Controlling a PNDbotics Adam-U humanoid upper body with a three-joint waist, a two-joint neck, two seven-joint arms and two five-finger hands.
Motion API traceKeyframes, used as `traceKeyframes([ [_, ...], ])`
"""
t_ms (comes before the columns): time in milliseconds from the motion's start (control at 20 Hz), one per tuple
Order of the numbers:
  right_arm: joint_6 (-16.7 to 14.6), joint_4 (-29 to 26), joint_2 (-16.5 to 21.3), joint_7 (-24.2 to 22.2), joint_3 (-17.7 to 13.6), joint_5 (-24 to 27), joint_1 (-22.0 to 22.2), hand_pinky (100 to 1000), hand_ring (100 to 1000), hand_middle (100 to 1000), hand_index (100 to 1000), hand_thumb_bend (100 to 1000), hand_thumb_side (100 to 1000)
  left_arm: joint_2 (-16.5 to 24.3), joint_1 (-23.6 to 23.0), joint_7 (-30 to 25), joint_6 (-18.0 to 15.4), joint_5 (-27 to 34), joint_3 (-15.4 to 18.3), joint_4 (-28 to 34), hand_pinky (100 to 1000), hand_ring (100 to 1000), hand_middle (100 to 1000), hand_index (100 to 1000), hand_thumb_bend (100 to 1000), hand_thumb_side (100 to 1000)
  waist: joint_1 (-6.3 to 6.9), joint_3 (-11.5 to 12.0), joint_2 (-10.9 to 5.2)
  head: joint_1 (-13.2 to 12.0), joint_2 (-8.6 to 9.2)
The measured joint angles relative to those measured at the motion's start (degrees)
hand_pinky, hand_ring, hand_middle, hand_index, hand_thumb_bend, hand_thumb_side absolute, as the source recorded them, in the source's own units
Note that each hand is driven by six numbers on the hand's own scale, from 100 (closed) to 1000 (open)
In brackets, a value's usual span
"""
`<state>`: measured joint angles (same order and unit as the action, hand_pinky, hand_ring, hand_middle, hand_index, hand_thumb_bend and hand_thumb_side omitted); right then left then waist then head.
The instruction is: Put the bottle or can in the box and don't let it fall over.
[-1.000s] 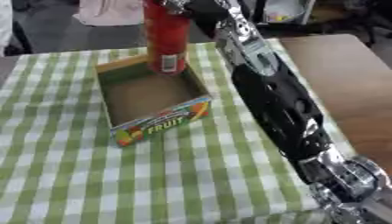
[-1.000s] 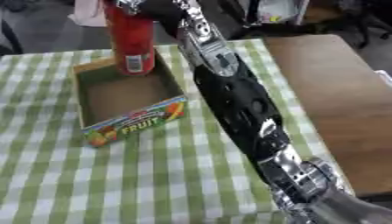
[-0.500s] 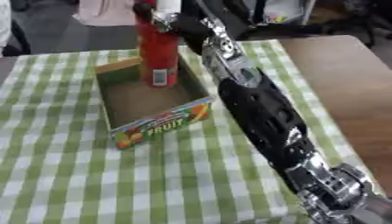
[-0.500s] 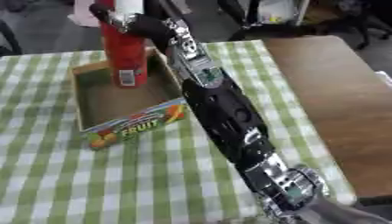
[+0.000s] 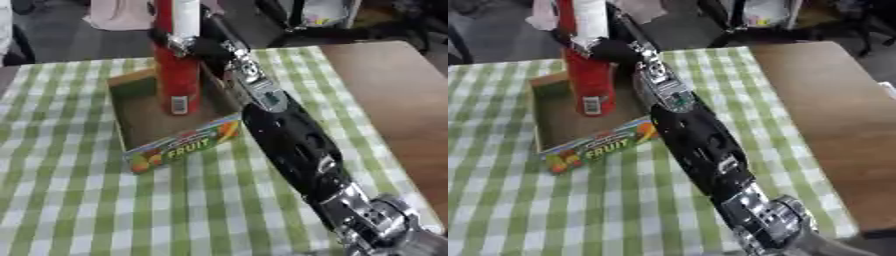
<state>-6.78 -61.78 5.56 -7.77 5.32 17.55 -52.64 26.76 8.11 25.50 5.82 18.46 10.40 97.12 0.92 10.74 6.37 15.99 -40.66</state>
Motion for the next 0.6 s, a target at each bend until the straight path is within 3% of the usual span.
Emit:
traceKeyframes([
  [150, 0.2, 1.0, 0.0, -0.8, 0.0, -1.3, 0.1, 537, 697, 756, 607, 535, 100, 0.0, 0.0, 0.0, 0.0, 0.0, 0.0, 0.0, 764, 777, 709, 745, 654, 611, -0.02, 0.0, 0.0, 0.0, 0.02],
  [600, 0.6, 3.3, 0.1, -3.3, 0.0, -4.3, 0.8, 587, 795, 830, 674, 605, 100, 0.0, 0.0, 0.0, 0.0, 0.0, 0.0, 0.0, 765, 777, 709, 745, 651, 611, -0.07, -0.1, -0.01, -0.2, 0.04],
])
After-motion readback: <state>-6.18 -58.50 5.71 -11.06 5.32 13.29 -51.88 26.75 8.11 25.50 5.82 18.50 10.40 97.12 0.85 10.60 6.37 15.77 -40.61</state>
